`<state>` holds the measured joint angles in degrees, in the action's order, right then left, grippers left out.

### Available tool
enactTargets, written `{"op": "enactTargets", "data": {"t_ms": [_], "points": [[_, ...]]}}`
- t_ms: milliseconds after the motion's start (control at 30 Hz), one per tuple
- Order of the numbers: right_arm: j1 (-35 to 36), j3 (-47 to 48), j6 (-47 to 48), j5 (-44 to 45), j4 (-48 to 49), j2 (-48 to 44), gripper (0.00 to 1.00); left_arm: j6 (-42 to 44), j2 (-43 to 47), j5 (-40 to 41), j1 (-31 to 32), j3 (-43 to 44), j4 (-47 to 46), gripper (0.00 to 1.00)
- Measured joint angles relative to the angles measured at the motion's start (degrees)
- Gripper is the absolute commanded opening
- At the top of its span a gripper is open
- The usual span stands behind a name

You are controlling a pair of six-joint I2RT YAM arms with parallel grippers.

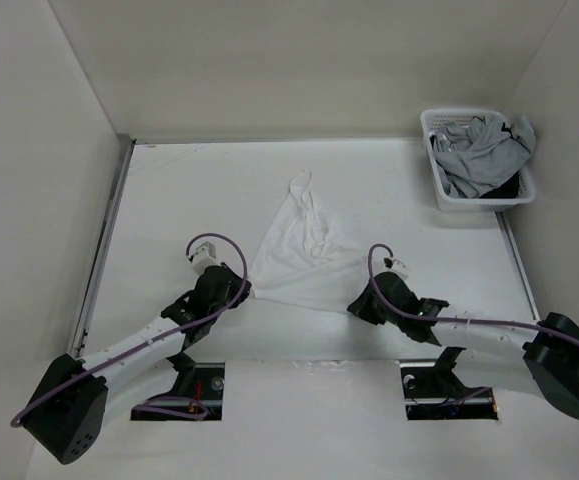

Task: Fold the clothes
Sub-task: Flatten the tank top out

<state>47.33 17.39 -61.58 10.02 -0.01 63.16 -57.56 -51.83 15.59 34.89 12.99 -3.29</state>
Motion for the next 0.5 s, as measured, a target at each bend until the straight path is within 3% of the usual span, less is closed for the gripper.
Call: {"op": "enactTargets", "data": {"t_ms": [133, 267, 367, 500], "points": [[0.0, -0.3, -0.2, 0.5, 0.1, -0.6, 0.00, 0.1, 0.3, 0.0, -0.2, 0.0, 0.2, 0.04], [0.0, 1.9, 1.6, 3.1, -6.8, -8.9, 0.00, 1.0, 4.4, -0.2, -0.9, 2.4, 4.9, 0.04], [0.7, 10.3, 5.5, 6.6, -15.0, -17.2, 0.00, 3.4, 9.7, 0.7, -1.4, 9.7, 10.7, 0.04], [1.3, 28.8, 12.7, 11.0, -20.2, -22.2, 0.00, 7.3, 15.1, 3.4, -1.4, 24.5, 13.3, 0.04]]}}
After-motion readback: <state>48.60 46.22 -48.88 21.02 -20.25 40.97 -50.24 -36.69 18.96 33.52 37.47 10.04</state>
